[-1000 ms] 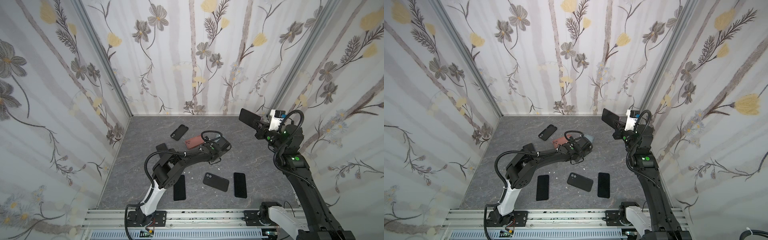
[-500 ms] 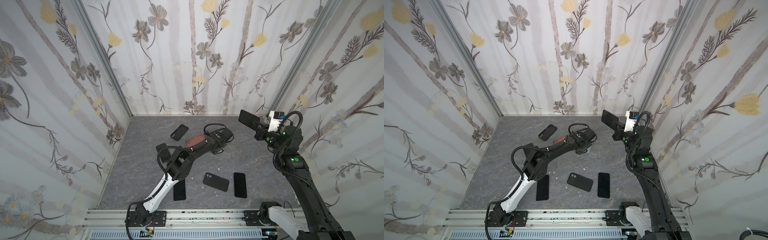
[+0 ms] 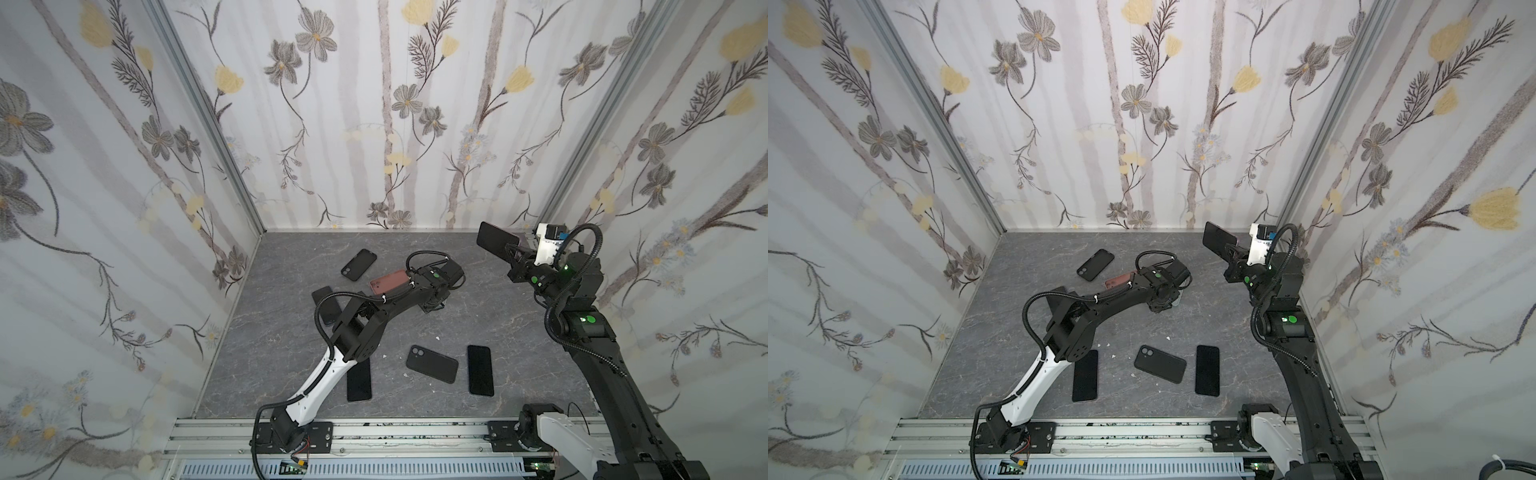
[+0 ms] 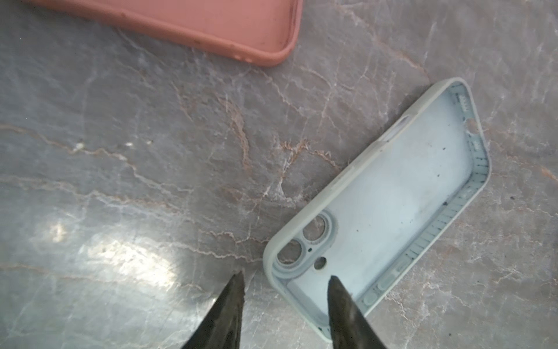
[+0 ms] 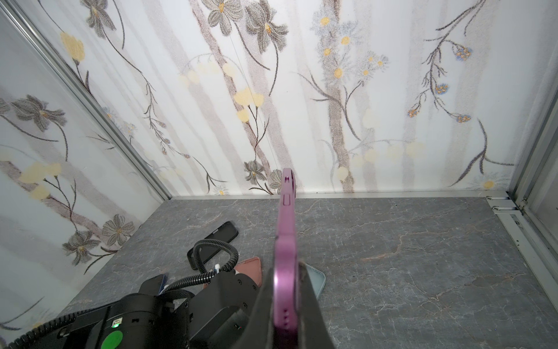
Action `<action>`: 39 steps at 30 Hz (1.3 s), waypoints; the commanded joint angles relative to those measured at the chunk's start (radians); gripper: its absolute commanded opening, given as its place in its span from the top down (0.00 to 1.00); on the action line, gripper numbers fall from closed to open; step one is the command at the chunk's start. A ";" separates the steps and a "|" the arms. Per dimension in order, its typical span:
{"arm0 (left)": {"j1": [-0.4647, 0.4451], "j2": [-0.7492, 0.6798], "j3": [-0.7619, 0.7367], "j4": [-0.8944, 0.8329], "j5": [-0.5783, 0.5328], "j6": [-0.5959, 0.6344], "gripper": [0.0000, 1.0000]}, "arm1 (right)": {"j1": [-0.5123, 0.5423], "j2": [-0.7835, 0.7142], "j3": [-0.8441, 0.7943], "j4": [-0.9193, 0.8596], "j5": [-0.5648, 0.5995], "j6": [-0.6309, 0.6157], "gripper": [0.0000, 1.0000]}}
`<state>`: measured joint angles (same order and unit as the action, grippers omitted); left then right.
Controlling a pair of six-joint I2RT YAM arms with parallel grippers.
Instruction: Put the phone into the phone case
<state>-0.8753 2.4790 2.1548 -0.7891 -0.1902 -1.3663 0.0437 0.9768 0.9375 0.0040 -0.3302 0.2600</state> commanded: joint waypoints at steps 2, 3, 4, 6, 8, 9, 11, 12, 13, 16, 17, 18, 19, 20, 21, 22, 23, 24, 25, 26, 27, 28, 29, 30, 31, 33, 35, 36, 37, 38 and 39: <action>0.004 0.005 -0.003 -0.028 -0.029 0.047 0.66 | -0.001 -0.006 -0.003 0.078 0.012 -0.010 1.00; 0.005 0.005 -0.003 -0.030 -0.033 0.058 0.70 | 0.000 -0.006 -0.003 0.078 0.013 -0.010 1.00; 0.005 0.004 -0.003 -0.032 -0.037 0.067 0.72 | -0.001 -0.006 -0.003 0.078 0.013 -0.011 1.00; 0.004 0.003 -0.002 -0.039 -0.051 0.088 0.79 | 0.000 -0.007 -0.003 0.078 0.015 -0.012 1.00; 0.006 0.000 -0.003 -0.048 -0.066 0.107 0.80 | 0.000 -0.009 -0.005 0.079 0.016 -0.011 1.00; 0.008 -0.001 -0.003 -0.050 -0.074 0.119 0.80 | 0.000 -0.010 -0.006 0.079 0.016 -0.012 1.00; 0.009 -0.005 -0.003 -0.060 -0.087 0.140 0.80 | -0.001 -0.015 -0.009 0.082 0.016 -0.013 1.00; 0.008 -0.006 -0.003 -0.064 -0.093 0.154 0.80 | -0.001 -0.017 -0.011 0.081 0.017 -0.013 1.00; 0.008 -0.008 -0.004 -0.066 -0.095 0.169 0.80 | 0.001 -0.020 -0.011 0.081 0.018 -0.013 1.00; 0.010 -0.013 -0.006 -0.070 -0.098 0.212 0.81 | 0.000 -0.029 -0.017 0.083 0.015 -0.013 1.00; 0.010 -0.014 -0.006 -0.072 -0.099 0.223 0.81 | -0.001 -0.032 -0.019 0.084 0.014 -0.012 1.00; 0.010 -0.015 -0.007 -0.068 -0.096 0.230 0.79 | -0.001 -0.033 -0.023 0.086 0.013 -0.011 1.00; 0.009 -0.016 -0.010 -0.054 -0.081 0.242 0.76 | -0.001 -0.034 -0.026 0.091 0.013 -0.009 1.00; 0.009 -0.019 -0.012 -0.042 -0.064 0.248 0.75 | -0.001 -0.035 -0.028 0.090 0.010 -0.006 1.00; 0.009 -0.021 -0.012 -0.027 -0.043 0.247 0.74 | 0.000 -0.035 -0.029 0.090 0.008 -0.005 1.00; 0.008 -0.021 -0.012 -0.012 -0.026 0.248 0.73 | -0.001 -0.034 -0.029 0.091 0.005 -0.002 1.00; 0.007 -0.021 -0.012 0.004 -0.012 0.250 0.72 | 0.000 -0.034 -0.029 0.091 0.004 0.001 1.00; 0.006 -0.023 -0.010 0.013 -0.008 0.250 0.71 | 0.000 -0.034 -0.028 0.091 0.004 0.001 1.00; 0.005 -0.023 -0.008 0.021 -0.005 0.251 0.71 | -0.001 -0.033 -0.026 0.091 0.000 0.004 1.00; 0.005 -0.021 -0.006 0.027 -0.003 0.250 0.70 | 0.000 -0.032 -0.024 0.091 -0.001 0.005 1.00; 0.004 -0.019 -0.004 0.027 -0.001 0.246 0.70 | 0.000 -0.032 -0.022 0.091 -0.003 0.005 1.00; 0.005 -0.016 -0.004 0.027 0.004 0.244 0.71 | 0.000 -0.031 -0.020 0.090 -0.003 0.005 1.00; 0.003 -0.013 -0.005 0.022 0.011 0.242 0.71 | -0.001 -0.030 -0.017 0.088 -0.003 0.005 1.00; 0.002 -0.011 -0.004 0.017 0.015 0.239 0.71 | -0.001 -0.030 -0.017 0.087 -0.001 0.004 1.00; -0.001 -0.008 -0.006 0.012 0.019 0.238 0.72 | 0.000 -0.030 -0.017 0.088 0.000 0.002 1.00; -0.006 -0.001 -0.009 0.007 0.028 0.239 0.73 | -0.001 -0.029 -0.019 0.088 0.000 0.002 1.00; -0.006 0.008 -0.010 0.002 0.031 0.248 0.73 | 0.000 -0.026 -0.019 0.087 -0.005 0.004 1.00; -0.007 0.012 -0.011 -0.001 0.026 0.257 0.73 | 0.000 -0.025 -0.019 0.085 -0.007 0.004 1.00; -0.006 0.015 -0.009 -0.007 0.016 0.265 0.74 | 0.000 -0.025 -0.019 0.085 -0.010 0.007 1.00; -0.005 0.017 -0.009 -0.013 0.006 0.272 0.74 | -0.001 -0.026 -0.019 0.085 -0.013 0.007 1.00; -0.003 0.019 -0.009 -0.015 0.001 0.279 0.75 | 0.000 -0.027 -0.020 0.085 -0.015 0.008 1.00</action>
<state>-0.8829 2.4859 2.1464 -0.7750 -0.1684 -1.1183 0.0437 0.9520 0.9089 0.0177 -0.3195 0.2607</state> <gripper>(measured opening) 0.260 0.083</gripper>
